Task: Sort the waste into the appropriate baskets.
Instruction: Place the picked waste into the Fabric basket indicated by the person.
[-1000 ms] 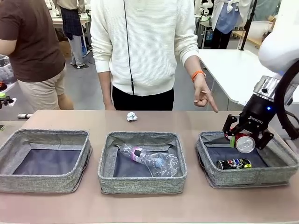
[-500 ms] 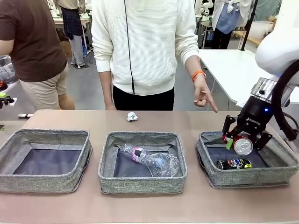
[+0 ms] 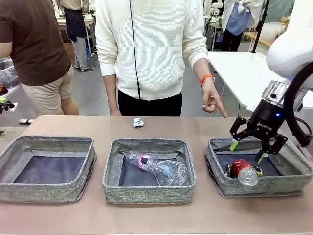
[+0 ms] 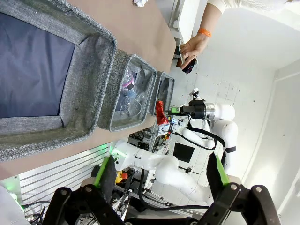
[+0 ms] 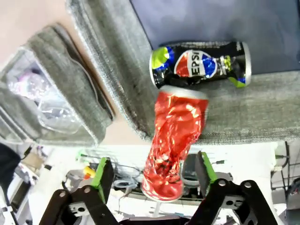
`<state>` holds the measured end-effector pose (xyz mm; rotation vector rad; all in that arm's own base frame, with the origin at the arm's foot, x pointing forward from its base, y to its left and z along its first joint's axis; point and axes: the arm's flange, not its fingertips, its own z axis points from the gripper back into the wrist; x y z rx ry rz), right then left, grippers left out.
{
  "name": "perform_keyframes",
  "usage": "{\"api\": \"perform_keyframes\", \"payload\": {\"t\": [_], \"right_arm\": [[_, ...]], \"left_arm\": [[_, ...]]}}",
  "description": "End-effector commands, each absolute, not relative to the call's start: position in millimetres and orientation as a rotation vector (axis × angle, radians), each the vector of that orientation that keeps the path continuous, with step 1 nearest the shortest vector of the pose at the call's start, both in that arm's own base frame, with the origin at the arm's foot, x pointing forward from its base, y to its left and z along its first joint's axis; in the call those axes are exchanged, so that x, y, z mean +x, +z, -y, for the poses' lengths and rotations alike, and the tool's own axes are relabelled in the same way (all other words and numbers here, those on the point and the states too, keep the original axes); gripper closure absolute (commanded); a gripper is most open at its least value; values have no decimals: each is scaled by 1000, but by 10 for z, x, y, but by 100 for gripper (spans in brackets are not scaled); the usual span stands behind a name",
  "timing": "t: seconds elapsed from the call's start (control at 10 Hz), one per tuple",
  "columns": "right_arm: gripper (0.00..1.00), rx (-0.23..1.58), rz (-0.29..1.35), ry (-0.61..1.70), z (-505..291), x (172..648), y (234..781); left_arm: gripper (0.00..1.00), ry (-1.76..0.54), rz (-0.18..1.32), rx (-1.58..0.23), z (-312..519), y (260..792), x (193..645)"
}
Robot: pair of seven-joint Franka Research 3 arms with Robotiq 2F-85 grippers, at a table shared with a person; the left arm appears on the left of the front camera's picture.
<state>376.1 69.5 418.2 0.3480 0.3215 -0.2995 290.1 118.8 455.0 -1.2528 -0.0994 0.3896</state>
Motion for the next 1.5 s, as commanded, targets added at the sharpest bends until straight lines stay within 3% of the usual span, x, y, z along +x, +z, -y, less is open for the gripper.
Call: {"api": "perform_keyframes", "payload": {"t": [0.0, 0.6, 0.7, 0.9, 1.0, 1.2, 1.4], "right_arm": [[0, 367, -299, -313, -731, 3794, 4167], [0, 479, -280, -335, -736, 3813, 4288], [0, 583, -309, -322, -744, 3814, 4424], [0, 1054, -353, -254, -713, 3798, 4968], [0, 1154, -340, -184, -701, 3785, 5138], [0, 1253, -330, -93, -706, 3737, 5252], [0, 1199, -322, 8, -594, 3651, 5122]], "left_arm": [[0, 395, 100, -1276, -1152, 4585, 2891], [0, 395, 100, -1276, -1152, 4585, 2891], [0, 395, 100, -1276, -1152, 4585, 2891], [0, 395, 100, -1276, -1152, 4585, 2891], [0, 395, 100, -1276, -1152, 4585, 2891], [0, 395, 100, -1276, -1152, 4585, 2891], [0, 395, 100, -1276, -1152, 4585, 2891]]}}
